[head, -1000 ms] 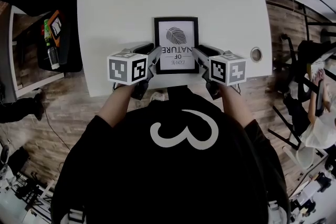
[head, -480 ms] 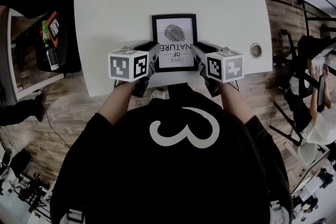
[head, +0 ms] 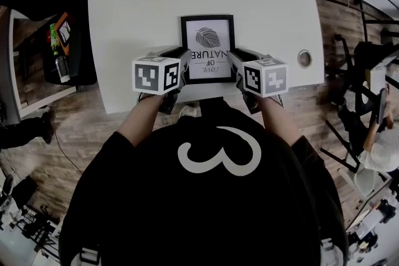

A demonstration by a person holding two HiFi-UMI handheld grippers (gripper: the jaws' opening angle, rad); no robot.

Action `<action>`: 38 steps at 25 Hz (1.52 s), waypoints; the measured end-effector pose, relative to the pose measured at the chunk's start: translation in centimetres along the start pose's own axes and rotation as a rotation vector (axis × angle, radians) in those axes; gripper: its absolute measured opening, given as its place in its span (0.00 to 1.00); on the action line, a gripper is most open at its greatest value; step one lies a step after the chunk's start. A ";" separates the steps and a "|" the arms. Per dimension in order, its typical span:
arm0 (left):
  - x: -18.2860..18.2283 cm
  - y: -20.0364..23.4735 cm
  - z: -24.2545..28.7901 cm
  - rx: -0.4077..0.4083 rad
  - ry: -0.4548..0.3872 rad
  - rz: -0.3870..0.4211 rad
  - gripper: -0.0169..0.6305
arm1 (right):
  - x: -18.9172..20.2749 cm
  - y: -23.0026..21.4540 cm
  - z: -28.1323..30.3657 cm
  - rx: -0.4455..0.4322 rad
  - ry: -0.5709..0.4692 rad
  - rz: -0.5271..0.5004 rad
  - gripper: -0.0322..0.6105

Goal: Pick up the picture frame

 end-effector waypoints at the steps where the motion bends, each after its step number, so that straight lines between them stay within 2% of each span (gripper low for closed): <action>1: 0.0 0.0 0.0 -0.002 -0.002 0.002 0.19 | 0.0 0.0 0.0 0.001 0.000 -0.002 0.21; 30: -0.5 -0.2 0.0 -0.024 0.039 -0.020 0.18 | 0.1 0.1 -0.2 0.019 -0.020 0.038 0.20; 38: -0.9 -0.7 -1.3 -0.008 0.007 -0.021 0.18 | -0.3 1.0 -1.6 0.021 -0.068 0.017 0.20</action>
Point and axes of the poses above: the fingertips, and each gripper's own axes: z forward along the fingers, y to its left, x out of its underside, the point moved 8 cm from there along -z, backward along the fingers, and after that the axes turned 5 degrees about -y, right-handed, at the moved point
